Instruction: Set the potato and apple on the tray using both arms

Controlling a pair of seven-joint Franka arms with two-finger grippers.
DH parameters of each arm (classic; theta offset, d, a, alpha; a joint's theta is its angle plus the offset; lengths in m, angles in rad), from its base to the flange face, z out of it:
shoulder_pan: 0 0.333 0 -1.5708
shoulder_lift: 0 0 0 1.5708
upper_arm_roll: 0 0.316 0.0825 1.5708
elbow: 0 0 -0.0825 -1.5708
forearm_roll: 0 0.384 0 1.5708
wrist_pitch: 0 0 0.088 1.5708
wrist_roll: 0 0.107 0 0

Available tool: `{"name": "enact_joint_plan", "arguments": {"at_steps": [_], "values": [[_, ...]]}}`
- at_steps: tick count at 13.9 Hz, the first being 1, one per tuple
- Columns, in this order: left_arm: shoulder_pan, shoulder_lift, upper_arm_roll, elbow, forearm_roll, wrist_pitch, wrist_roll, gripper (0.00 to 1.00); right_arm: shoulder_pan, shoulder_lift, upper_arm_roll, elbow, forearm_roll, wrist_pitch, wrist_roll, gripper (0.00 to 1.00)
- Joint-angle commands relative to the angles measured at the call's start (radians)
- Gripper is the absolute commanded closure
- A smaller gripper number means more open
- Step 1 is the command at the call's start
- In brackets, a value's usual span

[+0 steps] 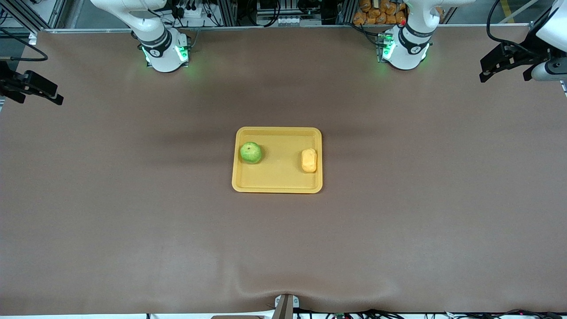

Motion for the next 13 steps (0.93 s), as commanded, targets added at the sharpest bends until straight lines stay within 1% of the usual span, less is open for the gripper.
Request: {"name": "enact_joint_plan", "arguments": {"at_steps": [1,3,7,11,13], "values": [[0.005,-0.010,-0.005,0.009,-0.015,-0.024,-0.017,0.00,-0.022,-0.012,0.010,0.009,0.010,-0.034,-0.006,0.00],[0.005,-0.005,-0.004,0.014,-0.012,-0.022,-0.016,0.00,-0.023,-0.006,0.010,0.009,0.037,-0.036,-0.006,0.00],[0.011,-0.005,-0.002,0.014,-0.011,-0.022,-0.013,0.00,-0.028,0.017,0.010,0.030,0.036,-0.019,-0.013,0.00],[0.012,-0.005,0.005,0.014,-0.004,-0.025,-0.006,0.00,-0.026,0.032,0.010,0.032,0.037,0.050,-0.013,0.00],[0.012,-0.005,0.004,0.014,-0.004,-0.025,-0.008,0.00,-0.017,0.061,0.011,0.033,0.036,0.061,-0.016,0.00]]}}
